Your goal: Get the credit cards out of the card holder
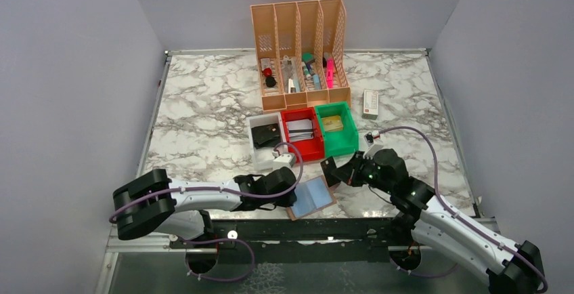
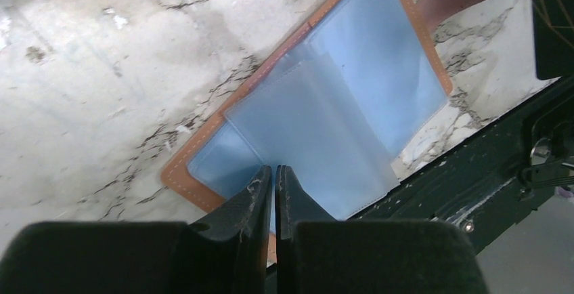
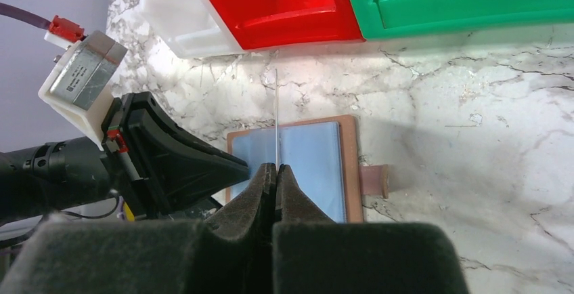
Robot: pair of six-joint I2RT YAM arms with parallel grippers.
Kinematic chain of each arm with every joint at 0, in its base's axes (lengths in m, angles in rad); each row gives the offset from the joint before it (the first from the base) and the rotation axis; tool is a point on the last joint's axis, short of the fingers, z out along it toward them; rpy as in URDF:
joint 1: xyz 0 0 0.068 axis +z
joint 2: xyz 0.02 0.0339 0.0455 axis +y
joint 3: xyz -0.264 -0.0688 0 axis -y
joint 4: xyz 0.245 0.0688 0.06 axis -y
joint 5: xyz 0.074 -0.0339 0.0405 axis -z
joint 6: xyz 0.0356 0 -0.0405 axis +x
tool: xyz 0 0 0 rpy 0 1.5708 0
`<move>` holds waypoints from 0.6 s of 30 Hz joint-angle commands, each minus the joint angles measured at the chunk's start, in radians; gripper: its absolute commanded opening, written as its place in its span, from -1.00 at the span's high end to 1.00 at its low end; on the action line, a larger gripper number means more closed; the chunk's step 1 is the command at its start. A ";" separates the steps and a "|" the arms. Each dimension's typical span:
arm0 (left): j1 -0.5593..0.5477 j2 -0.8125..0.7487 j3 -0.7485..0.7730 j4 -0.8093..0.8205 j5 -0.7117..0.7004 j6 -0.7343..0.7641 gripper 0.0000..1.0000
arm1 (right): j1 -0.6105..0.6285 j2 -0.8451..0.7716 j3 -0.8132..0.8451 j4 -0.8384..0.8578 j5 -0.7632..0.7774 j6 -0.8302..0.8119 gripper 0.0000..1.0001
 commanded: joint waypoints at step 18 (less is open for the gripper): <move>0.064 -0.170 0.051 -0.362 -0.106 0.095 -0.04 | -0.002 0.082 0.000 0.087 -0.123 -0.030 0.99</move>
